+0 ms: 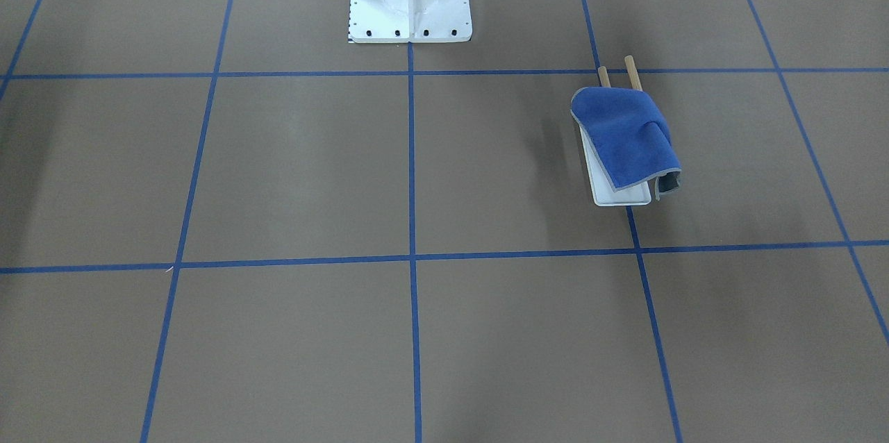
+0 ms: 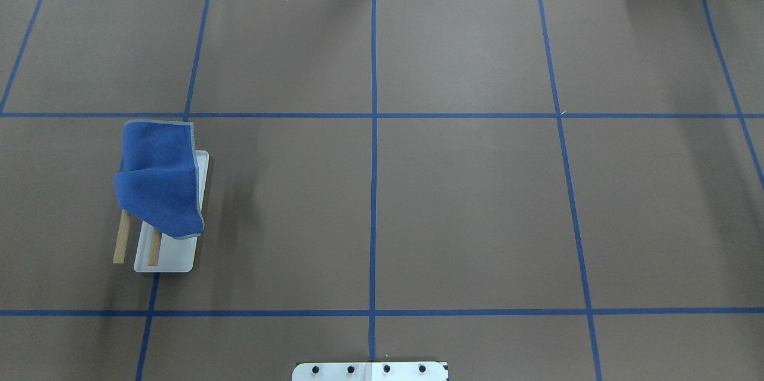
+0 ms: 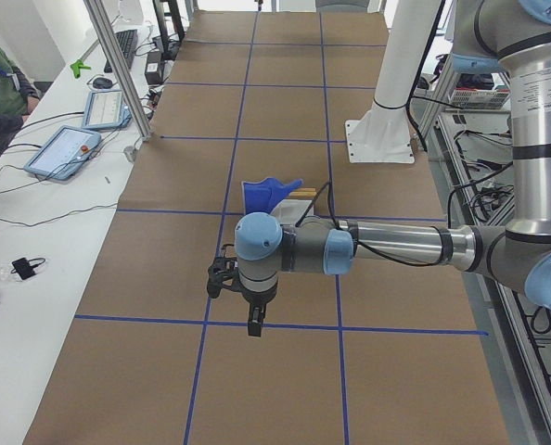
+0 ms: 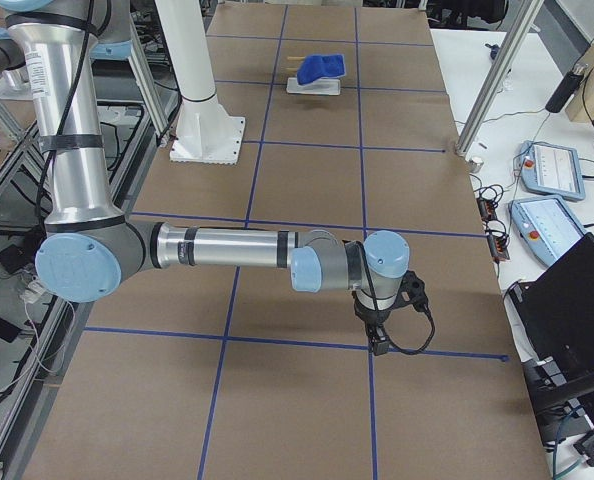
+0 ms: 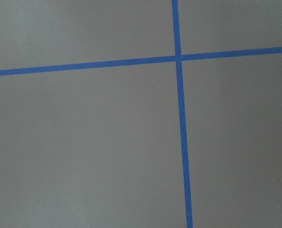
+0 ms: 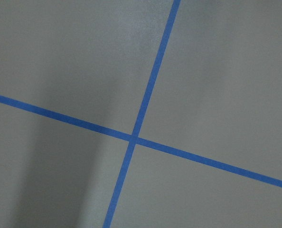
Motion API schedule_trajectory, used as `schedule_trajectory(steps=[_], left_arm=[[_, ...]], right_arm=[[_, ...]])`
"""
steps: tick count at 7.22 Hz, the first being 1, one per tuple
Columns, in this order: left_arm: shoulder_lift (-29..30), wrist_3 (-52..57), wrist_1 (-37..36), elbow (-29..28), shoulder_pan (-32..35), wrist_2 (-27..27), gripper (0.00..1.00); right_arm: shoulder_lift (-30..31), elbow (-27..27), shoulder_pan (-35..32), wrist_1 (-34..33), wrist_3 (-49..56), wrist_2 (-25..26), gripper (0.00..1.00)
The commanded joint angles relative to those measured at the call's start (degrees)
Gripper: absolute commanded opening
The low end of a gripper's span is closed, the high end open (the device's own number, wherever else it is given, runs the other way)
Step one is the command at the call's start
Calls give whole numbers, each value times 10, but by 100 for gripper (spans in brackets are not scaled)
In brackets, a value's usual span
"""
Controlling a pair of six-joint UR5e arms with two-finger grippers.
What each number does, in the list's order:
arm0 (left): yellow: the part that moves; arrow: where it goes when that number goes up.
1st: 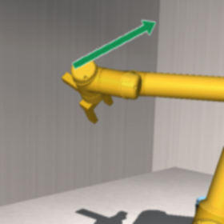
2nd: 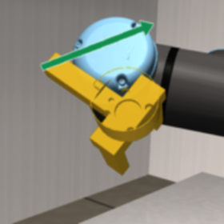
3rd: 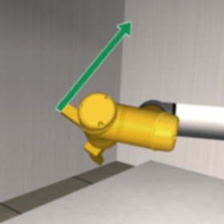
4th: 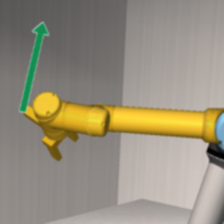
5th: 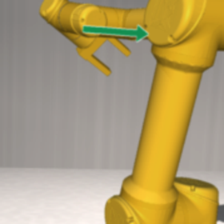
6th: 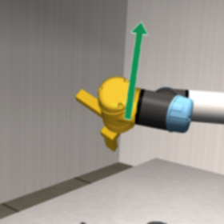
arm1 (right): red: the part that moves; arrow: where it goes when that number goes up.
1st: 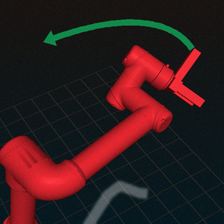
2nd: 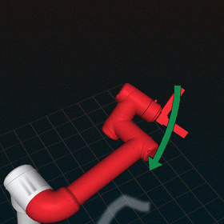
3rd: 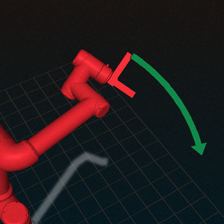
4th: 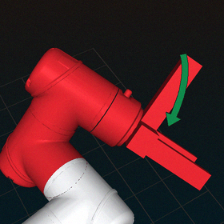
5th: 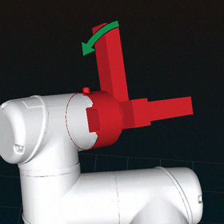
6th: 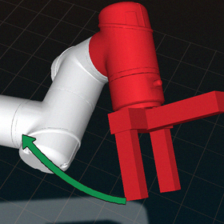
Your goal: Hang towel on rack
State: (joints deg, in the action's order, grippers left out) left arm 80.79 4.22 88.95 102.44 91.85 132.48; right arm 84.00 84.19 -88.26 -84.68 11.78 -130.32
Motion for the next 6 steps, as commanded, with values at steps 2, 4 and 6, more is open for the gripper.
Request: schedule_trajectory(steps=[2, 4, 6], left_arm=[[0, 0, 1, 0, 0, 1, 98], [-1, 0, 1, -1, -1, 0, 98], [0, 1, 1, -3, -1, 0, 98]], right_arm=[[0, 0, 5, 0, 0, -3, 100], [1, 0, 12, 0, 0, -4, 100], [4, -1, 15, 1, 0, -5, 100]])
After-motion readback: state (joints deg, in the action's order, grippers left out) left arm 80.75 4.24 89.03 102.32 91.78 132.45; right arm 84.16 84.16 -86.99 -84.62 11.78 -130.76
